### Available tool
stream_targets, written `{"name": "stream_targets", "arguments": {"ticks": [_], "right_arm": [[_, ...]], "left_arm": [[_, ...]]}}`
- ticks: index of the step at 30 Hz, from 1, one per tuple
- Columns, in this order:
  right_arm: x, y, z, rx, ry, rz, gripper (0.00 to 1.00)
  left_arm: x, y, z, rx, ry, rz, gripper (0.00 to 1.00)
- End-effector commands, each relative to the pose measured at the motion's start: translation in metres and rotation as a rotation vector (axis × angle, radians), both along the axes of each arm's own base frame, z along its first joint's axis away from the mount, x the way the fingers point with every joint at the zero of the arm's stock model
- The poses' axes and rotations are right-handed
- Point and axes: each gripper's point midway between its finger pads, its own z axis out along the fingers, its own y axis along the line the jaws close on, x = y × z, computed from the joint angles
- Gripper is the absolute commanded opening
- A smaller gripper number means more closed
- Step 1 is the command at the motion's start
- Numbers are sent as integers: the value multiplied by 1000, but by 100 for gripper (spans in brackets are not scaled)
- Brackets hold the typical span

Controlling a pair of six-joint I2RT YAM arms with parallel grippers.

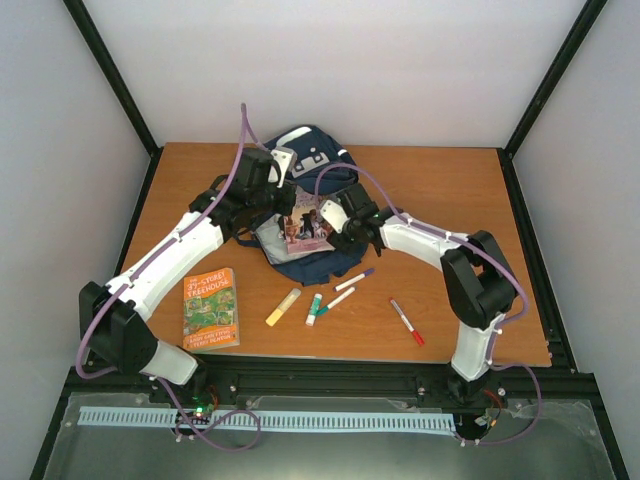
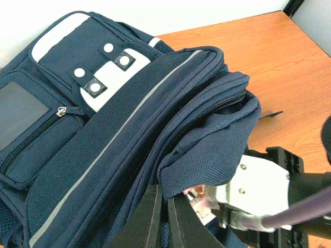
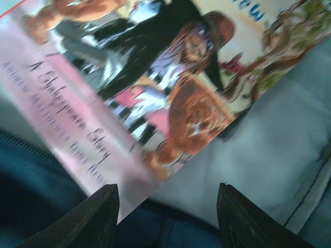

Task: Pack the student bag
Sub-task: Place the book in the student bag.

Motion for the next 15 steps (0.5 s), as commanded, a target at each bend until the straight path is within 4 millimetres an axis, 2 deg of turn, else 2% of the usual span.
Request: {"name": "stream_targets", "arguments": {"ticks": [1, 3, 5, 10, 12, 15], "right_arm": [[33, 10, 8, -1, -123, -39, 52], [39, 10, 5, -9, -142, -48, 52], [36, 10, 4, -10, -125, -41, 52], [7, 8, 20, 26, -112, 54, 53], [-2, 6, 18, 13, -95, 83, 54], [-5, 2, 8, -23, -78, 86, 57]], "left_arm": [[2, 9, 50, -78, -120, 31, 1], [2, 10, 51, -78, -122, 33, 1], [2, 10, 51, -77, -122, 35, 1], [1, 10, 52, -79, -123, 32, 1], [1, 10, 52, -82, -121, 31, 1], [0, 10, 52, -85, -120, 31, 1]]}}
